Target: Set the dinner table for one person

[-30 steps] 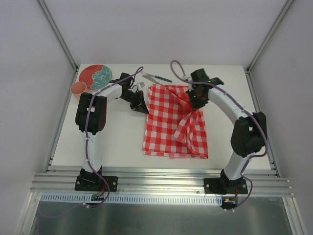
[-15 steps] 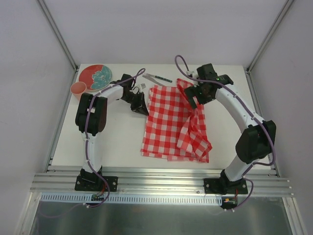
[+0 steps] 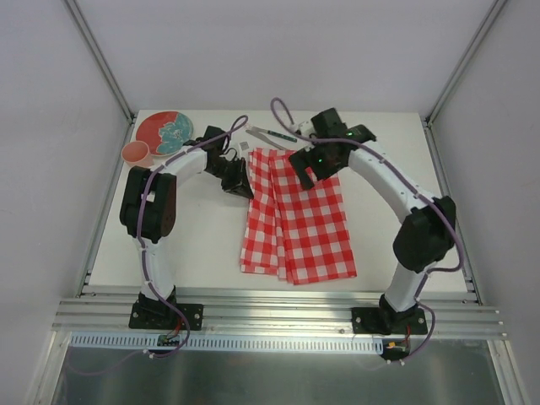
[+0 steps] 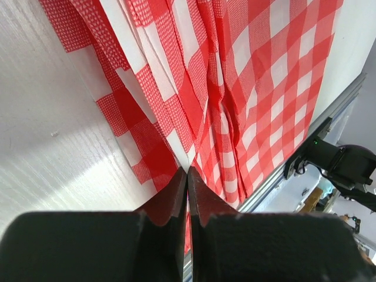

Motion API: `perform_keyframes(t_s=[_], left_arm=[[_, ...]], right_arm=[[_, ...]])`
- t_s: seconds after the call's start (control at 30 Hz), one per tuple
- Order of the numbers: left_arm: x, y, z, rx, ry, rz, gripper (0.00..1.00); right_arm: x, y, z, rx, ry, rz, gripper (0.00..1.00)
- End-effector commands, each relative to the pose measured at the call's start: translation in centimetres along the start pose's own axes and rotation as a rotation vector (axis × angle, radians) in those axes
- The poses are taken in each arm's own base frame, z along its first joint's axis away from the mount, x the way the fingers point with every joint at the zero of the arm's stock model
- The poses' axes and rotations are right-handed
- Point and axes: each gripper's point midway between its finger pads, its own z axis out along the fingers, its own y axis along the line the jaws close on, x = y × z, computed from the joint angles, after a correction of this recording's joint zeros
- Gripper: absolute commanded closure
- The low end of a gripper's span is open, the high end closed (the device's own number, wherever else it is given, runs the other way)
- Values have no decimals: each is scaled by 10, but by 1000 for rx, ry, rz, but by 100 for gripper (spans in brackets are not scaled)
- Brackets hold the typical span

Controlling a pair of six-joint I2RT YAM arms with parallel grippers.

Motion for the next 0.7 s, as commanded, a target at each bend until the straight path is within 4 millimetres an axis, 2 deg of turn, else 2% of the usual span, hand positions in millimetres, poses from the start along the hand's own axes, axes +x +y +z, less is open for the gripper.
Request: perform_keyframes(t_s=[0.0,0.03,0.07,0.27,0.43,0.6,0.67], left_arm=[[5,-5,-8,-2,-7,24,100],[5,-5,-8,-1,-6,21,100],[7,-4,-8,-1,-2,15,100],[9,-2,-6,1,5,2,100],[6,-6,-9,9,-3,3,100],[6,-7,-9,11,-4,1,100],[6,-6,-8,10,-1,-4,100]], right_arm=[[36,79,45,-212,171,-112,6],[48,86,62,-217,231,-139,6],[52,100,68,-238,258,-176,7],[52,119,109,-246,311,-208,12],[56,120,122,-225,333,-219,13],[59,114,135,-188,339,-236,23],[60,112,137,-177,342,-246,33]])
